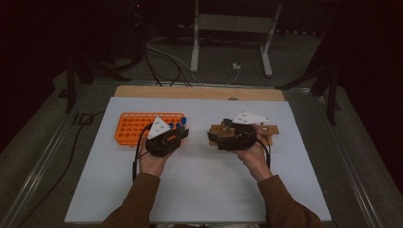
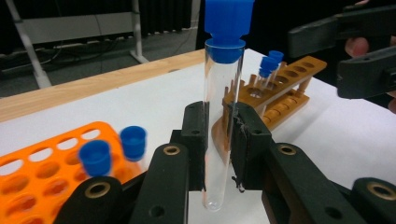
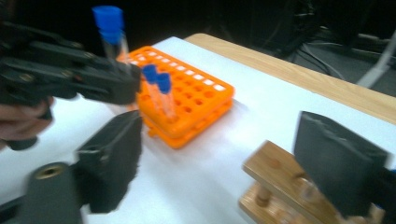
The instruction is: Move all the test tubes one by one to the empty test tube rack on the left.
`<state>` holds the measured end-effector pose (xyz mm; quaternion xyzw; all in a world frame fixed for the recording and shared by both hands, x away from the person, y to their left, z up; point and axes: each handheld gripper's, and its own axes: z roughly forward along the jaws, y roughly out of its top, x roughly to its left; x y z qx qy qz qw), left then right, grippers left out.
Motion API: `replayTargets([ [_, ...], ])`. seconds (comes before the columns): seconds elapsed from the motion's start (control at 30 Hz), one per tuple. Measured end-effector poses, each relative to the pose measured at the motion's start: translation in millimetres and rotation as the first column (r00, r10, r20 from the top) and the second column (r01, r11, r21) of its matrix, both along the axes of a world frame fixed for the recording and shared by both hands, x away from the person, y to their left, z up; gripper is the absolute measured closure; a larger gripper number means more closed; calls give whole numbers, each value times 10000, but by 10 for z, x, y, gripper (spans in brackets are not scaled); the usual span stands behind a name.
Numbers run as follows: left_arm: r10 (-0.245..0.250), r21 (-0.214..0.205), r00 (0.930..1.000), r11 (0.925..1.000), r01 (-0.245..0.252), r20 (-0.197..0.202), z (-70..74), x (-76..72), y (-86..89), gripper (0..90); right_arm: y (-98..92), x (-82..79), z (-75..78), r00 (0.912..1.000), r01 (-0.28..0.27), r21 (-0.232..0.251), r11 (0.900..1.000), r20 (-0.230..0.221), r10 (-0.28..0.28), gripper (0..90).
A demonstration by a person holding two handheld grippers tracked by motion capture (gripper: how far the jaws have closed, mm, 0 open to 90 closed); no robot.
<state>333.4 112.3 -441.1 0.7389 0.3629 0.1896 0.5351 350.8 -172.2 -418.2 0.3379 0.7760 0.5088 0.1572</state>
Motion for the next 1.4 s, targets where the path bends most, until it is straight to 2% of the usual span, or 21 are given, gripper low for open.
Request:
replayTargets([
  [0.07, 83, -54, 10000, 10000, -83, 5, 7, 4, 37, 778, -42, -4, 1, 9999, 151, 35, 9999, 9, -151, 90],
  [0.23, 198, -147, 9998, 9997, -198, 48, 27, 2, 120, 777, -137, -36, 12, 9999, 123, 264, 9996, 58, -125, 38],
  [0.43, 424, -308, 9991, 9986, -421, 95, 47, 8, 224, 778, -231, -84, 6, 9995, 264, 157, 9995, 196, -267, 14],
  [0.5, 468, -486, 9988, 9977, -462, 118, 55, 11, 265, 778, -266, -95, -10, 9992, 323, 63, 9995, 232, -325, 3],
  [0.7, 768, -666, 9969, 9949, -755, 178, 89, 21, 377, 777, -405, -133, -47, 9986, 490, 245, 9985, 186, -495, 0],
  [0.87, 1137, -627, 9934, 9917, -1124, 176, 71, 66, 452, 778, -511, -148, -82, 9977, 661, 231, 9975, 146, -665, 0],
  [1.17, 1758, -275, 9843, 9841, -1754, 149, -23, 190, 513, 778, -663, -178, -88, 9959, 888, 472, 9949, 148, -896, 0],
  [1.4, 1874, 123, 9821, 9822, -1876, 174, -96, 259, 472, 778, -733, -189, -83, 9942, 1051, 574, 9928, 152, -1061, 0],
])
